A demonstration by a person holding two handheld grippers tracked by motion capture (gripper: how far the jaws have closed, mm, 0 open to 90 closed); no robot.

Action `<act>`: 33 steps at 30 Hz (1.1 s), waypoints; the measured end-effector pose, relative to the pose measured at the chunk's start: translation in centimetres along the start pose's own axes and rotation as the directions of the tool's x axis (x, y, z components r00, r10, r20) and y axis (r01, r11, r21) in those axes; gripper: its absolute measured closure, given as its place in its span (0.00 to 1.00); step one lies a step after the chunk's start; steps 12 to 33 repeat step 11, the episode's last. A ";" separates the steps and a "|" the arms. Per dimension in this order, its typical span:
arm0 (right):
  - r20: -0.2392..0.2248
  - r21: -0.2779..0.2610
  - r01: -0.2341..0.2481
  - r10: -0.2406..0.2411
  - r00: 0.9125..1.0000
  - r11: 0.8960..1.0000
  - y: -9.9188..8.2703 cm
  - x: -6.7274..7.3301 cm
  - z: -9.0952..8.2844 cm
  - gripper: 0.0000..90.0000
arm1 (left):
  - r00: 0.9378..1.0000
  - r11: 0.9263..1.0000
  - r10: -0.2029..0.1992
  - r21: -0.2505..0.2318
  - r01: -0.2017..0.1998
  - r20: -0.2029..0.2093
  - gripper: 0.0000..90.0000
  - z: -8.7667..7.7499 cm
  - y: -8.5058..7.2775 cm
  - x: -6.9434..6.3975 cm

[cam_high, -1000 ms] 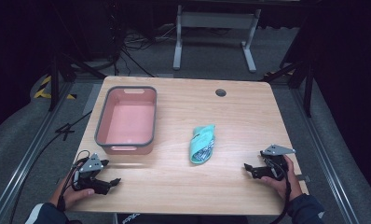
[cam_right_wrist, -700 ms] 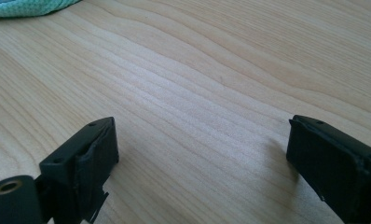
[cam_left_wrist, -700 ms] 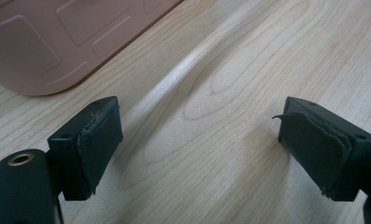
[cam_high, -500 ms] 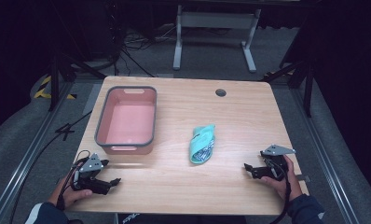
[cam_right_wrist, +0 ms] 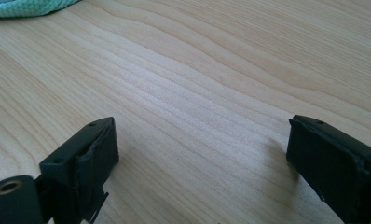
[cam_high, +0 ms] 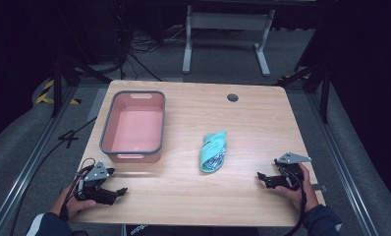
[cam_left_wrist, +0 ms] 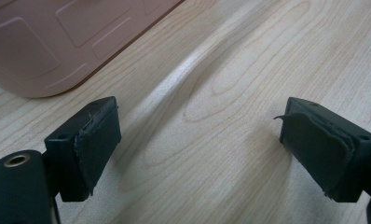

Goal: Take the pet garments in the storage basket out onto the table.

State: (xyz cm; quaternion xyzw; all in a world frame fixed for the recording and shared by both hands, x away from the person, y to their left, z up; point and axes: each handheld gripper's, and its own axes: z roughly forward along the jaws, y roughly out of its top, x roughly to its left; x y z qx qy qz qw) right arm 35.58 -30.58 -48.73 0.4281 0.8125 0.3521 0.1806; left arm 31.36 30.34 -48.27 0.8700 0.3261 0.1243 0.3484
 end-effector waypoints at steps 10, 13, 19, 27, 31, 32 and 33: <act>0.000 0.000 0.000 0.000 1.000 1.000 0.0 0.0 0.0 0.10 | 1.000 1.000 -0.007 0.001 0.007 0.004 0.13 0.1 0.0 0.0; 0.000 0.000 0.000 0.000 1.000 1.000 0.0 0.0 0.0 0.10 | 1.000 1.000 -0.007 0.002 0.007 0.004 0.13 0.1 0.0 0.0; 0.000 0.000 0.000 0.000 1.000 1.000 0.0 0.0 0.0 0.10 | 1.000 1.000 -0.007 0.002 0.007 0.004 0.13 0.1 0.0 0.0; 0.000 0.000 0.000 0.000 1.000 1.000 0.0 0.0 0.0 0.10 | 1.000 1.000 -0.007 0.002 0.007 0.004 0.13 0.1 0.0 0.0; 0.000 0.000 0.000 0.000 1.000 1.000 0.0 0.0 0.0 0.10 | 1.000 1.000 -0.007 0.002 0.007 0.004 0.13 0.1 0.0 0.0; 0.000 0.000 0.000 0.000 1.000 1.000 0.0 0.0 0.0 0.10 | 1.000 1.000 -0.007 0.002 0.007 0.004 0.13 0.1 0.0 0.0; 0.000 0.000 0.000 0.000 1.000 1.000 0.0 0.0 0.0 0.10 | 1.000 1.000 -0.007 0.002 0.007 0.004 0.13 0.1 0.0 0.0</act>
